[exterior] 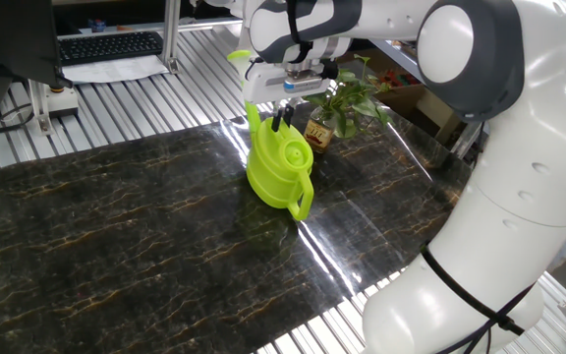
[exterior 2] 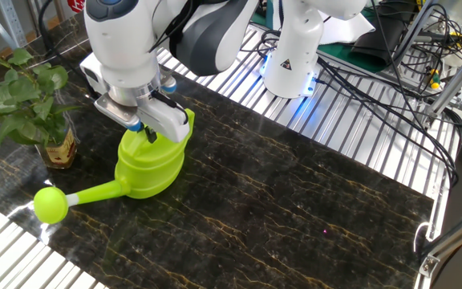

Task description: Water the plant

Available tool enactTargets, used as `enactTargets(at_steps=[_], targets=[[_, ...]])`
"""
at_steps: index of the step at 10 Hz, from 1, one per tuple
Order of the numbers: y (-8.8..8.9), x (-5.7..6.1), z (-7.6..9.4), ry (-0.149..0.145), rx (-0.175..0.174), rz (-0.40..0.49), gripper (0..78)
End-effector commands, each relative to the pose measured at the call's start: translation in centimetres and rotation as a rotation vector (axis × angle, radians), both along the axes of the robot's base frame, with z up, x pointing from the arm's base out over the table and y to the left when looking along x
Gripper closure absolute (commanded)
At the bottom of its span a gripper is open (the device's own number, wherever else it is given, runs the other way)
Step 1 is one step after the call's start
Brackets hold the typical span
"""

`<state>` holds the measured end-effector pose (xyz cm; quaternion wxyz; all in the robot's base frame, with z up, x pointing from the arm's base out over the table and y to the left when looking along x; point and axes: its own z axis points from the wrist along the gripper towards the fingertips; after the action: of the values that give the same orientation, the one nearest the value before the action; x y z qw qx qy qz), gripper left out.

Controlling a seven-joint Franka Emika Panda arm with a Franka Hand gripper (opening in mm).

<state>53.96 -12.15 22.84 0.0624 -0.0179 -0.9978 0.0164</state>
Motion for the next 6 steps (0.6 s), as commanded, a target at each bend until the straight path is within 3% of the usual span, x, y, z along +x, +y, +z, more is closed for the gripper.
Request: enactTargets(at_steps=[1,6], targets=[[0.25,0.26,0.15,-0.023,0.001,-0.009,76.4],[0.43,0.31,0.15,-0.033,0.0,-0.011,76.4]])
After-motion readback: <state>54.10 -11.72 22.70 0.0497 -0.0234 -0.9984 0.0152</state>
